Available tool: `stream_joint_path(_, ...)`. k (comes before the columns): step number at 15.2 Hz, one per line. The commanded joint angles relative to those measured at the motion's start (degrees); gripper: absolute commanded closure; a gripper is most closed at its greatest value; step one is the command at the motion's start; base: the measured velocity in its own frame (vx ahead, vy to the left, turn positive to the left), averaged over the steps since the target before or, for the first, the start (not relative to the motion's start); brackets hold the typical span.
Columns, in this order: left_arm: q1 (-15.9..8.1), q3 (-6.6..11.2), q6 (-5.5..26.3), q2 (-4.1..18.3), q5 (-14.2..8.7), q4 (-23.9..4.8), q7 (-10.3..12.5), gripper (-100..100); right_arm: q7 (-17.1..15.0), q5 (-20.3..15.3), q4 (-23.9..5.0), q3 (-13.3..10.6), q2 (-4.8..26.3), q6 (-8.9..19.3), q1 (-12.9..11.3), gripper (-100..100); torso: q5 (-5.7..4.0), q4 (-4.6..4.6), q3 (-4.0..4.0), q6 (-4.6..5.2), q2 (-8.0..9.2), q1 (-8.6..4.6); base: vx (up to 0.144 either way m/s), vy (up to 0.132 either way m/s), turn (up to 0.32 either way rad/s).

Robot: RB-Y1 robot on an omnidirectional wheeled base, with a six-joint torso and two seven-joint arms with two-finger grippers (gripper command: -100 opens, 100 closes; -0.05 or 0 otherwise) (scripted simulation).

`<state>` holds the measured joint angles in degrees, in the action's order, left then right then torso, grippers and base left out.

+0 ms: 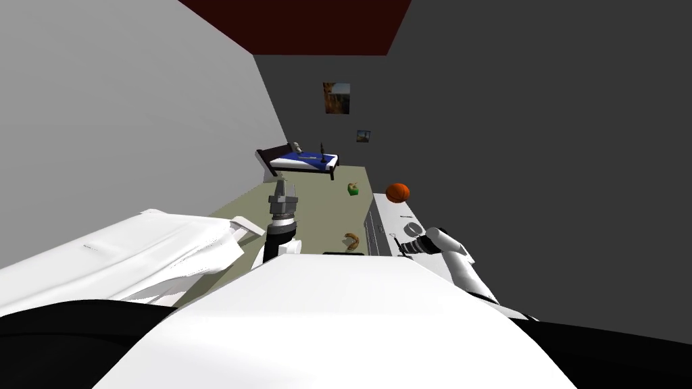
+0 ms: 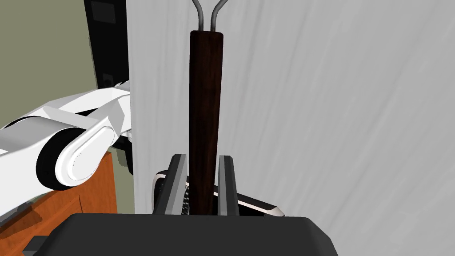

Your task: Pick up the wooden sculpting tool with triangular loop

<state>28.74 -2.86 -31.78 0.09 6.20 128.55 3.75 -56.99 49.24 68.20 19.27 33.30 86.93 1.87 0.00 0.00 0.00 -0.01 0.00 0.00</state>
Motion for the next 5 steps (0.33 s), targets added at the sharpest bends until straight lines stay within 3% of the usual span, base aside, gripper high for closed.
stream_joint_path(1,0.0,0.00,0.0,0.0,0.0,0.0,0.0,0,0.0,0.0,0.0,0.0,0.0,0.0,0.0,100,0.00,0.00,0.00,0.00,0.00,0.00,0.000,0.000,0.000)
stream_joint_path(4,0.0,0.00,0.0,0.0,0.0,0.0,0.0,0,-2.1,0.8,2.5,-0.2,1.3,2.8,-0.7,100,0.03,0.03,0.05,0.02,0.07,-0.10,-0.018,-0.026,-0.037)
stream_joint_path(5,0.0,0.00,0.0,0.0,0.0,0.0,0.0,0,-1.4,0.5,1.6,-0.2,0.9,1.8,-0.6,100,0.02,0.04,0.06,0.02,0.09,-0.12,-0.011,-0.021,-0.007)
